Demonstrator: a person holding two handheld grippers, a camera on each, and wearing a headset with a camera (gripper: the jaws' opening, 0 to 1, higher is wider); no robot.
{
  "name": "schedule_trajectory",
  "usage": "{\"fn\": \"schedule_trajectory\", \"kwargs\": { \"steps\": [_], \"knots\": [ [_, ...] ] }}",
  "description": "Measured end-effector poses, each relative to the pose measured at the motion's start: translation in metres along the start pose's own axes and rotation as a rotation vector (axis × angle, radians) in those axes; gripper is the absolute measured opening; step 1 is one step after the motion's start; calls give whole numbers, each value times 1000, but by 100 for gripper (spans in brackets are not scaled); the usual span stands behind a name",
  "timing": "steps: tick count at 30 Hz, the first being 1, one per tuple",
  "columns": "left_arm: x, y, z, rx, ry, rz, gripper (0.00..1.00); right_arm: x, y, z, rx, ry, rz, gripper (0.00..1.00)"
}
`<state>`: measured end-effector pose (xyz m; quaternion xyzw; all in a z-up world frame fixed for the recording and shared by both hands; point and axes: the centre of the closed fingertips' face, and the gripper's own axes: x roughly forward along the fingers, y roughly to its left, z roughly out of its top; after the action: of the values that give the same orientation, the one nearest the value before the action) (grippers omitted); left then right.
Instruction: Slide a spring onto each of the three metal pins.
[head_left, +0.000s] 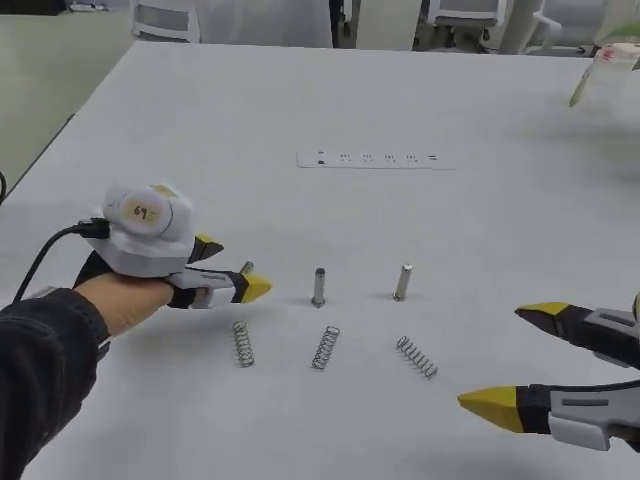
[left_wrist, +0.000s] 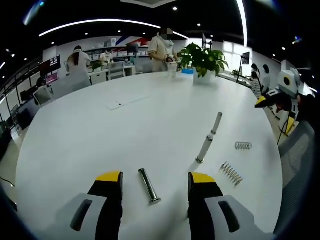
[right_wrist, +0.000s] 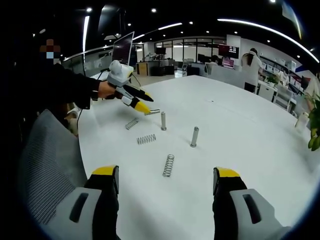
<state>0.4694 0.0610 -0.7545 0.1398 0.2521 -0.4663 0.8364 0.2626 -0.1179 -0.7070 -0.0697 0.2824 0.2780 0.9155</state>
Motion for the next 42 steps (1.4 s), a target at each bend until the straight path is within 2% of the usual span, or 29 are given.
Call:
{"fn": "schedule_trajectory", "kwargs": {
  "steps": [13, 26, 32, 42],
  "knots": [
    [12, 3, -9, 0, 45, 14, 35, 2, 1, -3, 0, 13, 7, 76],
    [23, 9, -10, 0, 73, 19, 27, 3, 1, -4, 0, 21, 7, 76],
    [24, 12, -14, 13, 98, 33, 19, 4, 1, -3, -1, 21, 7, 76],
    [28, 13, -15, 30, 114, 35, 13, 4, 1, -2, 2, 18, 6, 75]
  ]
}}
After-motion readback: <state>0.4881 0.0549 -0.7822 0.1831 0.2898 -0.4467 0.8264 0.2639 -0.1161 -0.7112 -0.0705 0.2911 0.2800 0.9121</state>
